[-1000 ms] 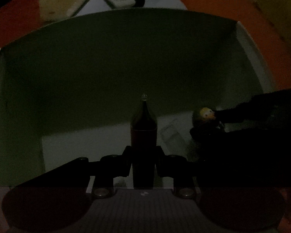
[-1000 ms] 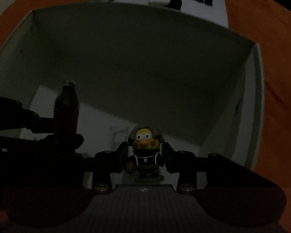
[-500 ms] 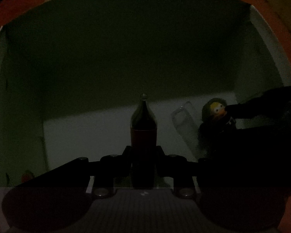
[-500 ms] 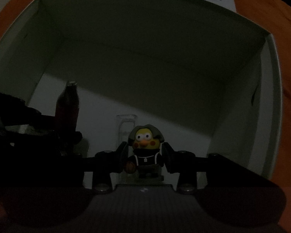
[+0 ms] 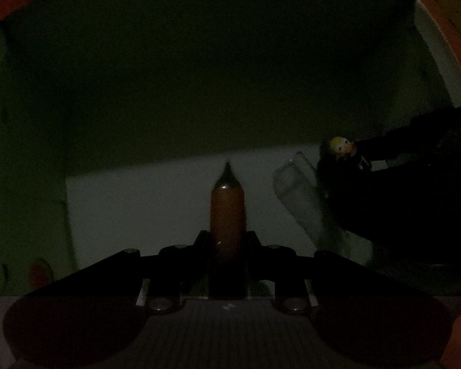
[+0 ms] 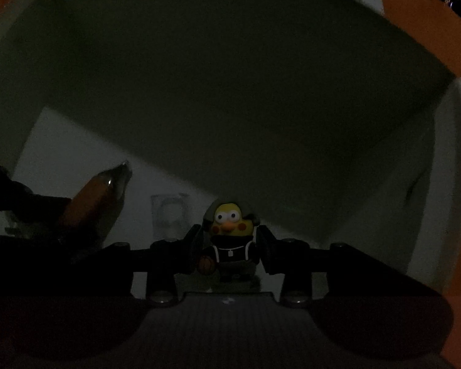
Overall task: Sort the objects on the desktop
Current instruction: 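Open both tools to release the figurine and bottle in the box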
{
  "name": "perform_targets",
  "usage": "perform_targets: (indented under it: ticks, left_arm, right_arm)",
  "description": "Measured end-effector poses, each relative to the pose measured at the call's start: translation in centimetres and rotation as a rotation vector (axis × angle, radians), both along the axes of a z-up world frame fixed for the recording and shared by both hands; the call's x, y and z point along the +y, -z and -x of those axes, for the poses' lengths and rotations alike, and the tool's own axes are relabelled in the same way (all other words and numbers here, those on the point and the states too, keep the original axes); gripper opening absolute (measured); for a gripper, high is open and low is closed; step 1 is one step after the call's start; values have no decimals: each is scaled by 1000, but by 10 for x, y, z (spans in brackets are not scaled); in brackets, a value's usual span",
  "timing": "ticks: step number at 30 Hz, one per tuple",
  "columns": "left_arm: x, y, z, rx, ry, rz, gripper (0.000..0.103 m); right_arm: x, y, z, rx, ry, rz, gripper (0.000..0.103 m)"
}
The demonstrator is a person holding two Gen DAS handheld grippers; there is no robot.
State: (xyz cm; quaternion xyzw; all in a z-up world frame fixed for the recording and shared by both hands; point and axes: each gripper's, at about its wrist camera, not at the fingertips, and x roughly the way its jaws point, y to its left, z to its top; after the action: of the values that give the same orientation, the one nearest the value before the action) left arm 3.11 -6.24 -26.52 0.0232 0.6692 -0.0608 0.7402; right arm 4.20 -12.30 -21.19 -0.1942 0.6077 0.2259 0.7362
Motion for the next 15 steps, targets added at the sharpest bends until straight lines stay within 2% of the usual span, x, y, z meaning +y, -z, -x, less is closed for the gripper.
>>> perform_targets:
  ticks: [6,8,11,13,14,15]
  left_arm:
    - [-1,-8,-1,-19,-11,-5,26]
    - [-2,-10,1,-25,-5,-10,34]
    - [1,-17,0,-22,-11,11,38]
    - [4,-25,-2,-28,-19,32,54]
    - [6,-31,-5,-35,-35,49,71]
    - [9,-34,-8,-39,-55,68,80]
  right_arm:
    - [-5,1,-7,56,21,-2,42]
    - [-7,-2,-6,52,23,-2,43]
    - [-15,-26,-5,31,31,-45,45]
    - [-20,-42,-5,17,36,-73,46]
    - [-23,-50,-4,10,38,-87,46]
    - [-25,-57,-4,3,40,-102,46]
